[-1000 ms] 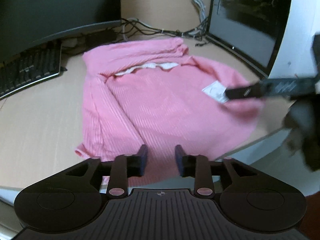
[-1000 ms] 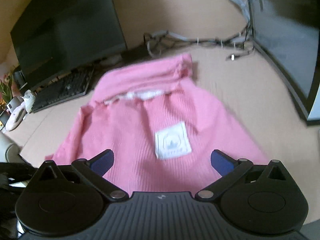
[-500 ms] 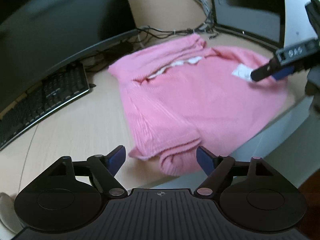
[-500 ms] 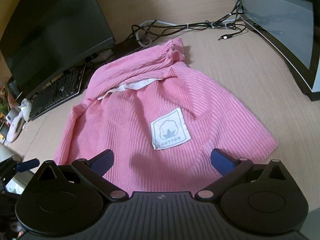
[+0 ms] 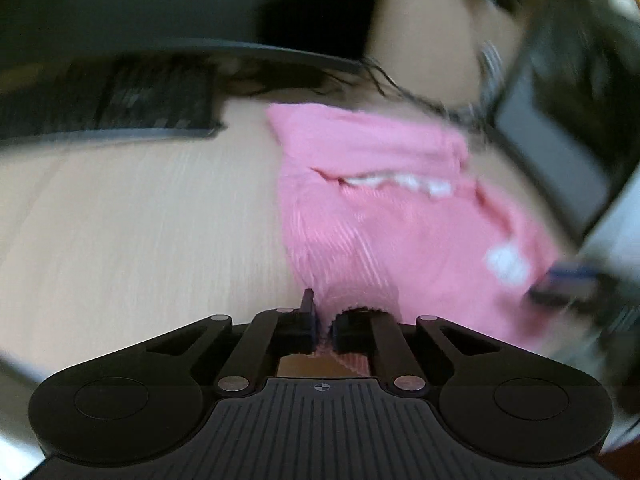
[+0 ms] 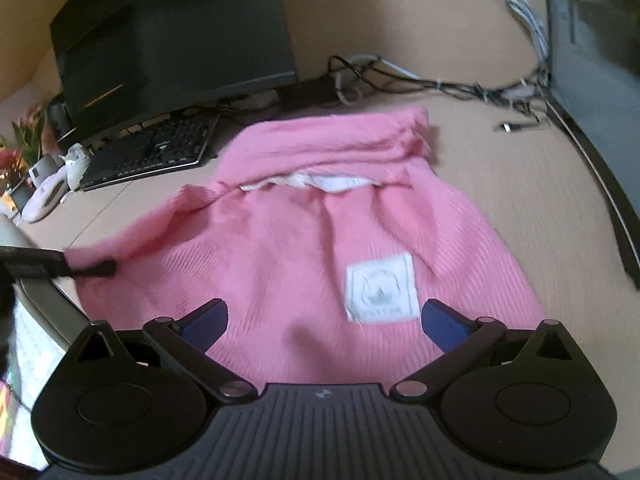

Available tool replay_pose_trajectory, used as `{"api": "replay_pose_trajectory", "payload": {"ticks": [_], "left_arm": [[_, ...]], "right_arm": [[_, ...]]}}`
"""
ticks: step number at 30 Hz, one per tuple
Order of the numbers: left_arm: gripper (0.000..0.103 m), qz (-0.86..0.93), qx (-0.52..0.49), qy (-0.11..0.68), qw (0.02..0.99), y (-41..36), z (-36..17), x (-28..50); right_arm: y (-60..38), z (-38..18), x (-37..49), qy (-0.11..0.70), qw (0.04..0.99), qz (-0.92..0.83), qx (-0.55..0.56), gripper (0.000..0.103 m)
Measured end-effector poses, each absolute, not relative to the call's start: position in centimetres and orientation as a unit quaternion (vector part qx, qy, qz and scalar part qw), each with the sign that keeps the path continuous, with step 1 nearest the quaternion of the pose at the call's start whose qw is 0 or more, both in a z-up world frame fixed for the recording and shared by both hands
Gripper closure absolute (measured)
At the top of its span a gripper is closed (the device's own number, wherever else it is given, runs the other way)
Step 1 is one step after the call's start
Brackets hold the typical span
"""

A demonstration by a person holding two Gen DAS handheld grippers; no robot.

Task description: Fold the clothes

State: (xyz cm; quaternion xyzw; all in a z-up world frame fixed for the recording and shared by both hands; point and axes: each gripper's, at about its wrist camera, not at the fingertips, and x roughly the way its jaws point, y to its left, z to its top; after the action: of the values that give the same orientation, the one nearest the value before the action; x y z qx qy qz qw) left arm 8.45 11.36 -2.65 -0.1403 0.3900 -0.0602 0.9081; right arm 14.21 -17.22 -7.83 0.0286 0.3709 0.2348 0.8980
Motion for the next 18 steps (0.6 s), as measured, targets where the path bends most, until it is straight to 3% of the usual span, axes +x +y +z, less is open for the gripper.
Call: {"api": "replay_pose_trajectory", "payload": {"ticks": [3,6,13,16,18], "left_arm": [[0.096,-0.060,-0.250,0.383,0.887,13.4,-1.4,7.5],[0.096,-0.042,-0.286,0.389,0.874,14.0,-1.9,6.3],[0.095,-0.044,-0.037,0.428,0.902,7.5,-4.3,4.4],[0.083,-0.070,-0.015,0.410,0.909,6.4,-3.7,3.8],[0.065,-0.078,-0.009,0.393,0.916,6.1,-3.1,3.6]], "right_arm": [[-17.2,-7.7,14.5,0.364,0.902,0.230,0.034,0.000],[-17.4,-7.5,14.6,0.356,0.907,0.223,0.023,0.000],[-20.3,-7.3,14.3,0.349,0.919,0.186,0.005,0.000],[-22.5,-7.0,13.8,0.341,0.927,0.155,0.003,0.000],[-24.3,-7.1,13.7,0.342,0.931,0.130,0.015,0.000]]}}
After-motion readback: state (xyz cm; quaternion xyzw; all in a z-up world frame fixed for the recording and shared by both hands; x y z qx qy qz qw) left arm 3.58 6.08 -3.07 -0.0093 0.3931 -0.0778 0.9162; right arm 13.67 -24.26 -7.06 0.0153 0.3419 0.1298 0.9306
